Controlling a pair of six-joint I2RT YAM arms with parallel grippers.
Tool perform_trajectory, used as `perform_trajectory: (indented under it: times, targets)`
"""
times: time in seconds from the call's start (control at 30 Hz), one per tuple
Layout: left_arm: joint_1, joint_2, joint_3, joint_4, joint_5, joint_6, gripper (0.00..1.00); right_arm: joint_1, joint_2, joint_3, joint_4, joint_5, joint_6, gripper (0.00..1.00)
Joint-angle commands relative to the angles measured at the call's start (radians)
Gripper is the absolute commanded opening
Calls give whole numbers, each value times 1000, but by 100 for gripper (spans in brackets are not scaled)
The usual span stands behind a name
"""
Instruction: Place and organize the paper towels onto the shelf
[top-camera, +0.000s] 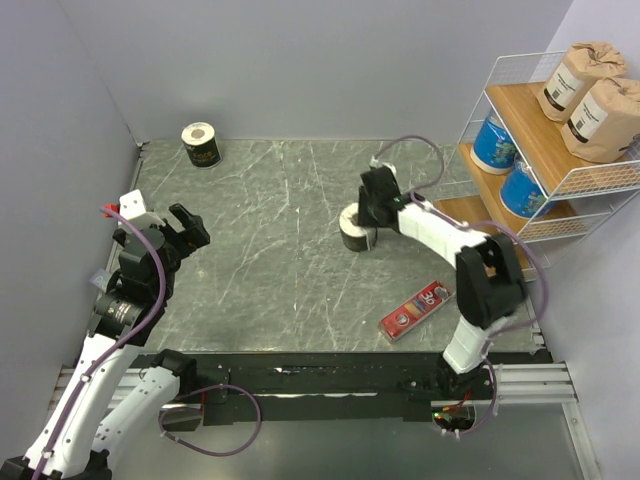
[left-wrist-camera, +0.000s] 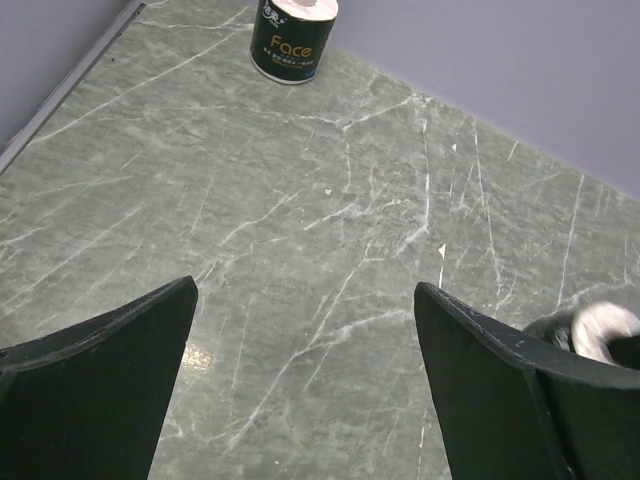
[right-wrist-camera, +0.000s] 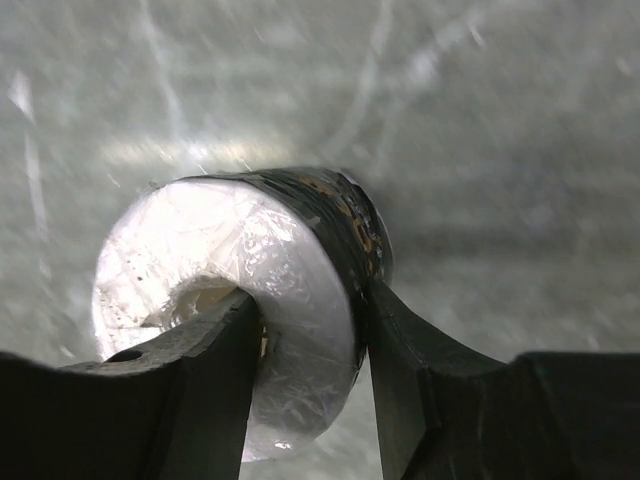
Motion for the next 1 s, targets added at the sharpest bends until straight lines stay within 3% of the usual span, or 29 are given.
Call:
perform_trajectory:
  times: [0.0, 0.23, 0.4, 0.63, 0.97]
  targets:
    - [-6, -11, 1, 41, 19, 11, 97, -20, -181, -209, 34, 53, -39, 42]
    - [-8, -3, -1, 40, 11, 12, 96, -40, -302, -314, -12, 94, -42, 54]
    - [-8, 0, -4, 37, -4, 14, 96, -40, -374, -264, -98, 133, -59, 64]
    - [-9, 9, -2, 35, -9, 16, 96, 3, -488, -196, -176, 102, -126, 67]
    - [-9, 7, -2, 34, -10, 16, 96, 124, -365, -100, -224, 38, -220, 68]
